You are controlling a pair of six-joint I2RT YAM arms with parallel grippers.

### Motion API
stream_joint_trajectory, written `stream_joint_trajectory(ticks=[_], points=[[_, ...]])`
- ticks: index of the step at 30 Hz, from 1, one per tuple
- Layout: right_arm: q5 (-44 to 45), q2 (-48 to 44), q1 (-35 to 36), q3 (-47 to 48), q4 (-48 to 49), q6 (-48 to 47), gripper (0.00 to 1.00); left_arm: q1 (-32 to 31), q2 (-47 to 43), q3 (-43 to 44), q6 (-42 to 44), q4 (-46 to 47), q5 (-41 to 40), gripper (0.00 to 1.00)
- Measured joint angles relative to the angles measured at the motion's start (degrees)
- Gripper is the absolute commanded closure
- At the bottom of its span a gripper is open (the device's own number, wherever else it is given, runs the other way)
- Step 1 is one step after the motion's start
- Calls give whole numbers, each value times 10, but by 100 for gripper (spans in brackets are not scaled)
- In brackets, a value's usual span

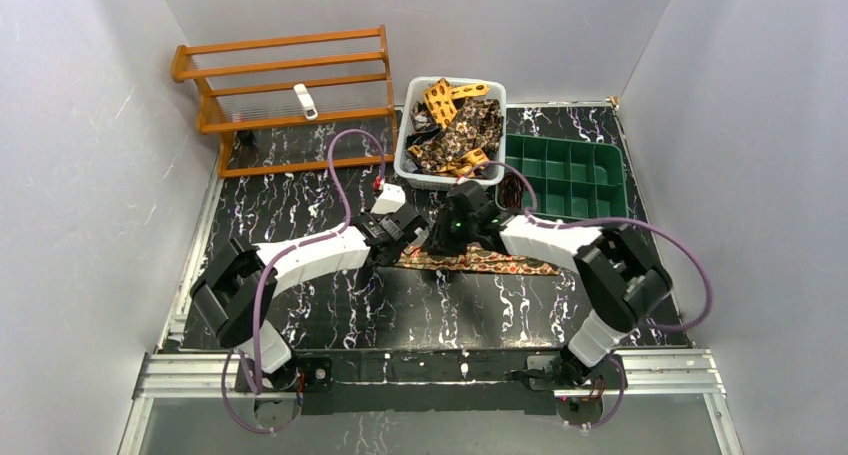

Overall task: Roll the ties
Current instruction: Roll the tie at the center of the board.

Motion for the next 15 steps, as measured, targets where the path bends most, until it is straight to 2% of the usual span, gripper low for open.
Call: stream_joint_trajectory(ticks=[8, 15], points=[[99, -143, -34, -98, 4, 26, 60, -25, 54, 40, -25, -19, -21, 80], [143, -219, -47, -117, 4, 27, 56, -64, 116, 92, -29, -35, -35, 55]])
